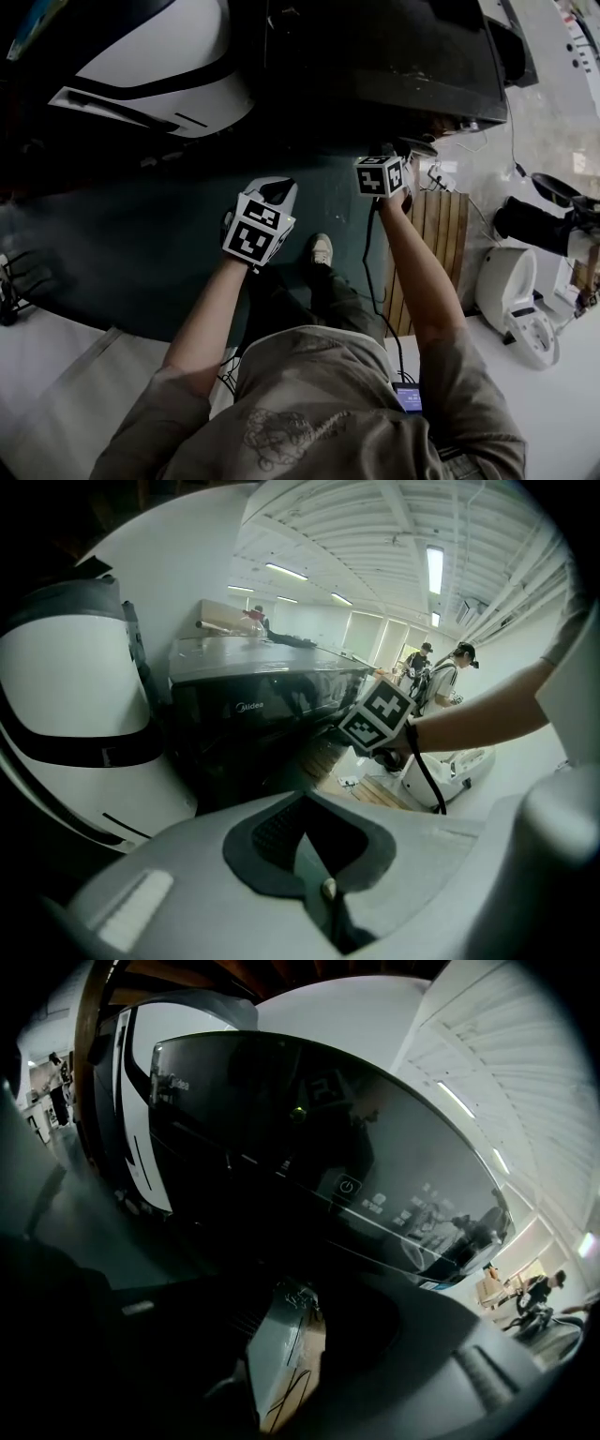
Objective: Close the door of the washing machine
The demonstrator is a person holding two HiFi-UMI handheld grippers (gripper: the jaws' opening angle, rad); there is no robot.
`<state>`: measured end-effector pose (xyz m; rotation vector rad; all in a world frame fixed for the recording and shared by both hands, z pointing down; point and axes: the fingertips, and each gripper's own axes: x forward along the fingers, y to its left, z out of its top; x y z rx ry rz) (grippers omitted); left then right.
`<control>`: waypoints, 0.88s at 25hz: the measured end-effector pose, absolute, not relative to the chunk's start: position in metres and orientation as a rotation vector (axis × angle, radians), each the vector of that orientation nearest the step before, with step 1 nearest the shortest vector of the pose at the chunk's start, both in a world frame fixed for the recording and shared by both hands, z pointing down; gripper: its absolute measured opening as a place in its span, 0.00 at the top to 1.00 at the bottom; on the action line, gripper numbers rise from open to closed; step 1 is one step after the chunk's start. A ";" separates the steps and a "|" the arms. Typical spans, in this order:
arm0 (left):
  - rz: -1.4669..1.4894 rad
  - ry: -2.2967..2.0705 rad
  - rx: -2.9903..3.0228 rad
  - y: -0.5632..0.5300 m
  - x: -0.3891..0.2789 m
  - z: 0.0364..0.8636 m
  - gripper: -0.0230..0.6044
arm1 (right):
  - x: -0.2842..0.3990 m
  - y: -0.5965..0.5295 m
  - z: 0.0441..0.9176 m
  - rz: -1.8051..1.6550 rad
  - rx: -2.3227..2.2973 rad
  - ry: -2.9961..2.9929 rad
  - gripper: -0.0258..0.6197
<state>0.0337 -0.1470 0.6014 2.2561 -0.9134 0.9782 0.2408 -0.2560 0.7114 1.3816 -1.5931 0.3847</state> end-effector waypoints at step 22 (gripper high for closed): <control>0.906 -0.985 2.308 -0.165 -0.007 0.544 0.96 | 0.211 -0.224 0.618 0.526 1.493 -1.738 0.82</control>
